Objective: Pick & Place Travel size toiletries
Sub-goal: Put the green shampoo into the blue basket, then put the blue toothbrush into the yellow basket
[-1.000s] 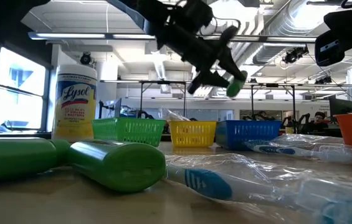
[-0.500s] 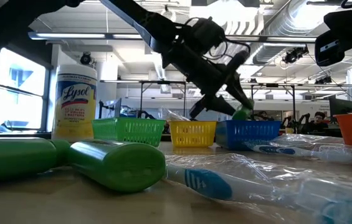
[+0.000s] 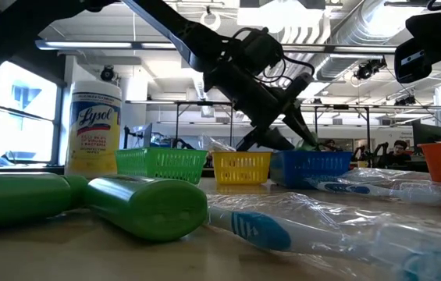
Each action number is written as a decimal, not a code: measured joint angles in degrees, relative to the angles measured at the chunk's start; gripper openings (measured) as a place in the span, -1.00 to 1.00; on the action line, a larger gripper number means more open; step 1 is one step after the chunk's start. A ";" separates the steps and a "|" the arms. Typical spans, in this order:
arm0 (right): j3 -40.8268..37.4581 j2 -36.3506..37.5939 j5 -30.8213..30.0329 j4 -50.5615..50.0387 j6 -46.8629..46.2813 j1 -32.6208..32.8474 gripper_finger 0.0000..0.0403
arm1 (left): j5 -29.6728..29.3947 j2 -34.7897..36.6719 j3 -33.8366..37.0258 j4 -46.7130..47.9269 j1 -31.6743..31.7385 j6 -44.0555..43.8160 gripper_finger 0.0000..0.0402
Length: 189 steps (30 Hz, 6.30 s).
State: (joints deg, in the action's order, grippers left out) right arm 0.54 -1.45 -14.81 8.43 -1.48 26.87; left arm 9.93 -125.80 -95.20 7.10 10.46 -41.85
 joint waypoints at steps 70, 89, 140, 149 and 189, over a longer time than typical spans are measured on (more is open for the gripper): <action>0.02 0.00 -0.19 -0.08 -0.46 -0.02 -0.99 | -5.79 82.00 34.63 26.53 -5.97 50.66 -1.00; 0.00 0.00 -0.21 -0.23 -0.22 -0.02 -0.99 | -7.74 116.76 80.06 2.73 -5.97 46.01 -1.00; 22.99 -38.11 -14.16 -9.58 -14.08 -0.15 -0.99 | -11.19 116.72 92.91 -6.91 -5.99 39.85 -1.00; 40.38 -63.25 -13.63 -24.29 -30.08 -5.26 -0.99 | -11.19 116.72 92.91 -6.96 -5.99 38.29 -1.00; 64.65 -100.32 -0.22 -55.13 -50.61 -13.88 0.03 | -10.97 116.69 92.87 -6.56 -5.99 37.48 -1.00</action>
State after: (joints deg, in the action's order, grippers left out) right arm 65.19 -101.78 -15.02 -46.70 -52.08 12.99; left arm -1.04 -9.10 -2.33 0.54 4.47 -4.36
